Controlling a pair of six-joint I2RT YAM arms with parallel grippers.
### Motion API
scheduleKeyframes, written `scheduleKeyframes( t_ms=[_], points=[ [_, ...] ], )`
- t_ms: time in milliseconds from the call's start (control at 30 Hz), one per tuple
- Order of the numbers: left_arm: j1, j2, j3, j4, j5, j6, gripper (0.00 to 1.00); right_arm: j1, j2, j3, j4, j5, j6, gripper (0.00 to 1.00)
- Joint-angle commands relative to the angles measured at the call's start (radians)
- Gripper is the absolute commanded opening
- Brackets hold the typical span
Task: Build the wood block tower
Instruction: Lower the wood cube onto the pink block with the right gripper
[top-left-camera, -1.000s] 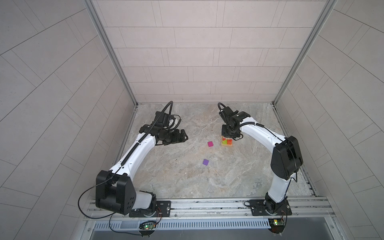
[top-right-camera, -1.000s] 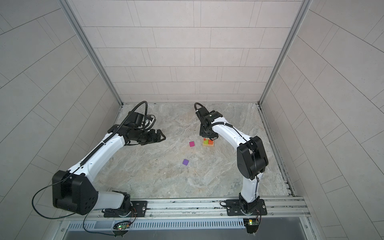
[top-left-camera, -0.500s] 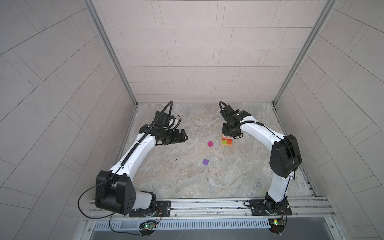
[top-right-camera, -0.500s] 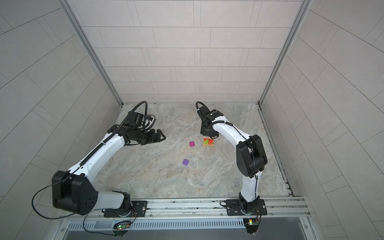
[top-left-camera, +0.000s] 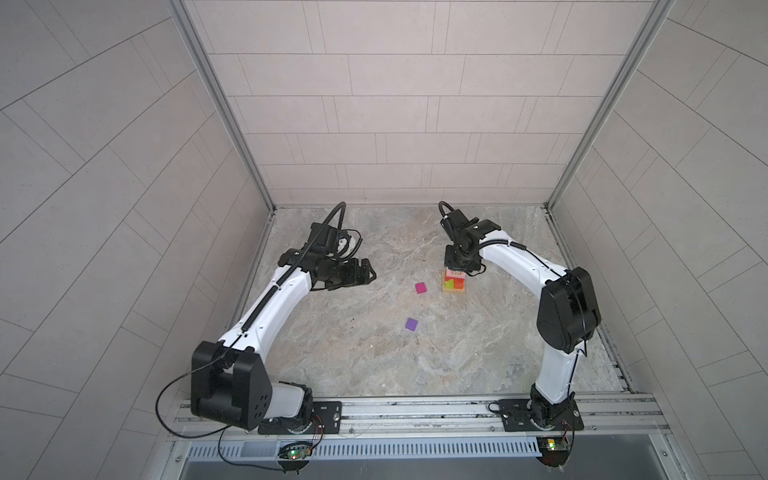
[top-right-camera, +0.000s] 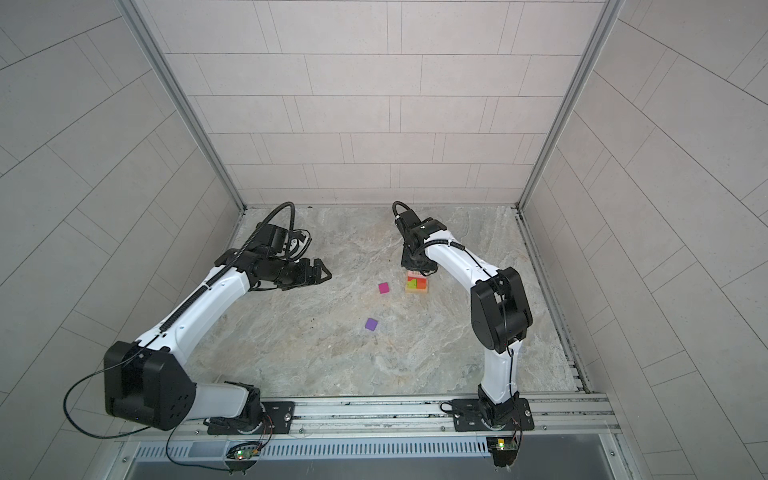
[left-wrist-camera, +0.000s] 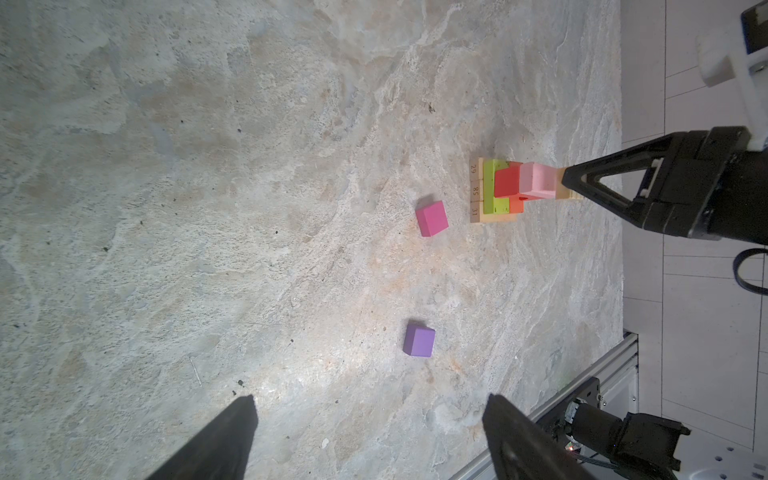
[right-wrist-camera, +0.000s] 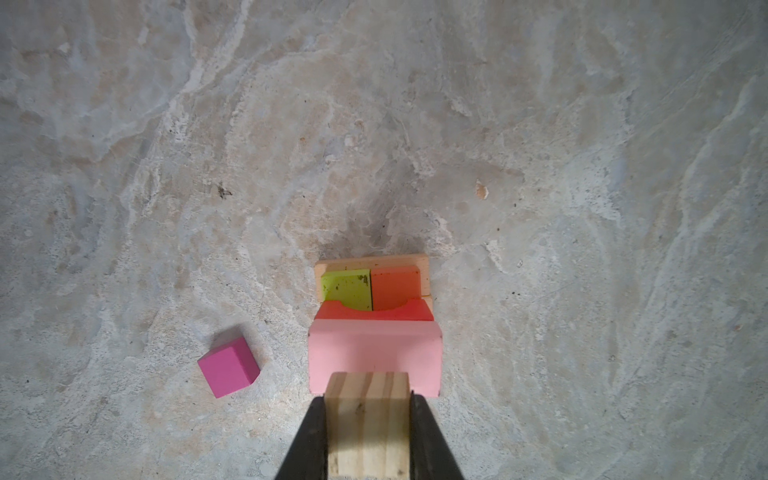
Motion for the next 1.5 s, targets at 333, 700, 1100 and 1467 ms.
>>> scheduleKeyframes(
  t_ms=[333, 700, 1100, 1467],
  points=[
    [0.004, -0.023, -0.012, -0.008, -0.002, 0.008, 0.92, -0.007, 0.041, 0.018, -0.008, 0.007, 0.001, 0.21],
    [0.005, -0.024, -0.011, -0.008, -0.004, 0.008, 0.92, -0.011, 0.039, 0.024, -0.007, 0.000, 0.003, 0.21],
    [0.005, -0.022, -0.011, -0.008, -0.001, 0.010, 0.92, -0.022, 0.032, 0.032, -0.004, -0.018, 0.011, 0.21],
    [0.005, -0.018, -0.012, -0.009, 0.000, 0.010, 0.92, -0.025, 0.040, 0.033, 0.003, -0.025, 0.014, 0.21]
  ],
)
